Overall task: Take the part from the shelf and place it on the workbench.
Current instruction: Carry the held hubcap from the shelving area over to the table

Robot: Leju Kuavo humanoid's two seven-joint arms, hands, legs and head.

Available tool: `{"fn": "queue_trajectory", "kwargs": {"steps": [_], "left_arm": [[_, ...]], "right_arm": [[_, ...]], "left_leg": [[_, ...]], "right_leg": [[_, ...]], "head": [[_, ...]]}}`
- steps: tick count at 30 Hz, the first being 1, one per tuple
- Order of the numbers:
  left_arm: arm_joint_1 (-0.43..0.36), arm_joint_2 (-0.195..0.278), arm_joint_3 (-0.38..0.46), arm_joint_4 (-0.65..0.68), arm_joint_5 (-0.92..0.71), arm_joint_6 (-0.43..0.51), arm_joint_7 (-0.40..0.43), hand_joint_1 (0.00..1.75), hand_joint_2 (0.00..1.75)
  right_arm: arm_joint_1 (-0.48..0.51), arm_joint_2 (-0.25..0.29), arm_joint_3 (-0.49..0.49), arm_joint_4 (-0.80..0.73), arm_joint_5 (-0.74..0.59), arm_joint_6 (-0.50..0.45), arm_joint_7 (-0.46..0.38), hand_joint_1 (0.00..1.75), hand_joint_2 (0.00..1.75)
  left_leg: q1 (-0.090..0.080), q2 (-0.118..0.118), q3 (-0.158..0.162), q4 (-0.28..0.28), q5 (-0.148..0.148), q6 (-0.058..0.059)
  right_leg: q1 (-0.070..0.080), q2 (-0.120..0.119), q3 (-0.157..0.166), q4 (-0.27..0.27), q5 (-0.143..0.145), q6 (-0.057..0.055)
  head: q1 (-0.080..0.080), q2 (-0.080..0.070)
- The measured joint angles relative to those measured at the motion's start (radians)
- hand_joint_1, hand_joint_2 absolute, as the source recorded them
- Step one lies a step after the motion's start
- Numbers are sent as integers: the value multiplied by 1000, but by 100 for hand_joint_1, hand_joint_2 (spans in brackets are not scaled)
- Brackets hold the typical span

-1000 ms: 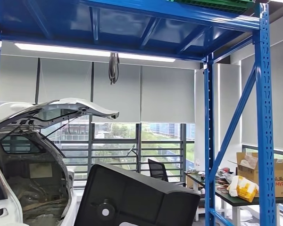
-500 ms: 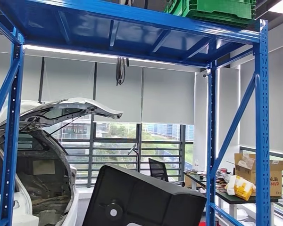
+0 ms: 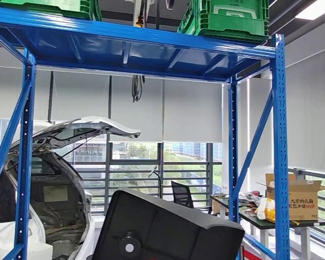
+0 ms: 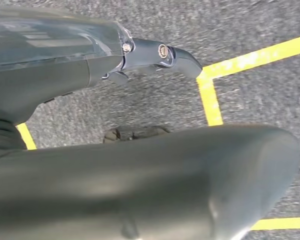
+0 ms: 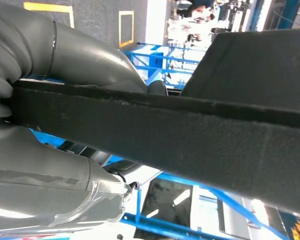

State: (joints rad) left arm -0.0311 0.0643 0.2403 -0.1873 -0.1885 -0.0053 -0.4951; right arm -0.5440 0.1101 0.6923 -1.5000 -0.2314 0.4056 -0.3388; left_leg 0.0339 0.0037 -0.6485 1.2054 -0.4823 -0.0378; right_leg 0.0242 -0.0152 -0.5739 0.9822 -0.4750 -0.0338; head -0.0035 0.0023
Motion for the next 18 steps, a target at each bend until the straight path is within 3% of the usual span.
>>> {"fn": "queue_trajectory", "kwargs": {"steps": [2,3,6,7,9,11,12,13,14,16,18], "left_arm": [[-2,1,1,0,0,2,3,0,175],[-2,1,1,0,0,2,4,0,175],[1,1,2,0,0,3,8,0,175],[2,2,2,0,0,4,9,0,175],[3,3,2,0,-3,4,11,0,175],[5,4,3,0,-8,4,14,0,175],[6,4,4,0,-11,4,15,0,175],[7,5,4,0,-13,4,15,0,175],[7,5,5,0,-14,4,16,0,175],[4,4,5,0,-16,4,15,0,175],[0,3,5,0,-17,3,15,0,175]], "right_arm": [[-4,0,0,0,3,4,-1,175,175],[-6,1,1,0,5,5,-2,175,175],[-9,0,1,3,8,6,-4,175,175],[-9,-1,1,4,8,7,-4,175,175],[-10,-3,1,6,9,8,-4,175,175],[-9,-5,2,9,11,9,-4,175,175],[-9,-5,2,12,11,9,-4,175,175],[-9,-6,3,13,12,10,-4,175,175],[-9,-6,3,14,12,10,-4,175,175],[-12,-6,3,15,12,11,-5,175,175],[-15,-6,3,15,12,12,-5,175,175]], "left_leg": [[2,-2,79,-117,-23,0],[0,-3,97,-150,-43,6],[-4,-3,95,-167,-49,34],[-4,-2,92,-168,-43,42],[-5,-3,81,-169,-32,55],[-9,-8,69,-168,-23,59],[-11,-13,64,-168,-19,59],[-13,-18,60,-168,-15,59],[-14,-25,57,-168,-11,58],[-13,-40,52,-168,-5,54],[-7,-53,46,-168,2,46]], "right_leg": [[0,1,-28,28,2,10],[1,1,-39,39,4,15],[-2,4,-57,58,4,31],[-5,5,-65,78,-12,37],[-10,8,-101,176,-81,46],[-14,8,-142,301,-143,50],[-15,9,-146,327,-151,50],[-15,12,-131,314,-140,48],[-14,19,-97,262,-114,44],[-11,63,-14,120,-58,30],[-8,98,25,43,-35,20]], "head": [[0,0],[0,0],[-1,0],[-1,0],[-1,0],[-1,0],[-1,0],[-1,0],[-1,0],[-1,0],[-1,0]]}}
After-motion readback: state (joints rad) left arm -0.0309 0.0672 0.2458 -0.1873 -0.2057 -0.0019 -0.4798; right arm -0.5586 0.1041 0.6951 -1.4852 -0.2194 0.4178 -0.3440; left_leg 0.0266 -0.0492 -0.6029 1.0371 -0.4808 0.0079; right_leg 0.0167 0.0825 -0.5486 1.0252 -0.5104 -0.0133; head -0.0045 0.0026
